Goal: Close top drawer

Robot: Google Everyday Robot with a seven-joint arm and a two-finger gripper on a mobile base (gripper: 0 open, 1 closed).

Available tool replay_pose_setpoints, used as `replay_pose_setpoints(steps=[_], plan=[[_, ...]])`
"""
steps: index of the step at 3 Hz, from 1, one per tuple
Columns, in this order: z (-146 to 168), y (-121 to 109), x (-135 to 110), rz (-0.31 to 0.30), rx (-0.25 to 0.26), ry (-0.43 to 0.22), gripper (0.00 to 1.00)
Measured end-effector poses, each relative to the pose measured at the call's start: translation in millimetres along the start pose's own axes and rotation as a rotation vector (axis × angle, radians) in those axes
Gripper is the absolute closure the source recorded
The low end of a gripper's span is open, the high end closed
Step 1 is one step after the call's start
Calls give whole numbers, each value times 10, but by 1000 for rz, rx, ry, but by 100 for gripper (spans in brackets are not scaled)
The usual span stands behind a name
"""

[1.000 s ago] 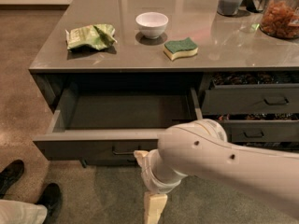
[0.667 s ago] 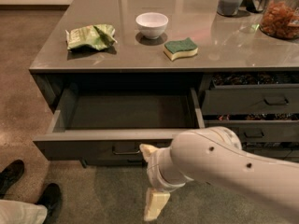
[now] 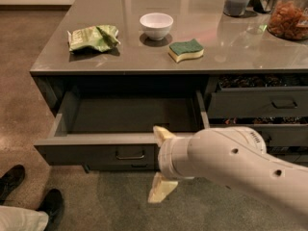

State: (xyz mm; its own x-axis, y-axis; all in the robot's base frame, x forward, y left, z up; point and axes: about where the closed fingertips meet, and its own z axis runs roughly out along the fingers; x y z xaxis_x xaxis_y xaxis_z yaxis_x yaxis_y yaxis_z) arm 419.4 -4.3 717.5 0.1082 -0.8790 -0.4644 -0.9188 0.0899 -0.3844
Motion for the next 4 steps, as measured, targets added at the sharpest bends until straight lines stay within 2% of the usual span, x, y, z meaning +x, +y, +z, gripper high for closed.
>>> replay_pose_setpoints(steps=[1,2,3,4], plan=[[5,-352,-27,-15,39,-15,0],[143,-775,-155,-46,53,-64,0],[317,-1116,-287,-68,47,-108,0],[561,-1350,-425,-77,29,-165,0]])
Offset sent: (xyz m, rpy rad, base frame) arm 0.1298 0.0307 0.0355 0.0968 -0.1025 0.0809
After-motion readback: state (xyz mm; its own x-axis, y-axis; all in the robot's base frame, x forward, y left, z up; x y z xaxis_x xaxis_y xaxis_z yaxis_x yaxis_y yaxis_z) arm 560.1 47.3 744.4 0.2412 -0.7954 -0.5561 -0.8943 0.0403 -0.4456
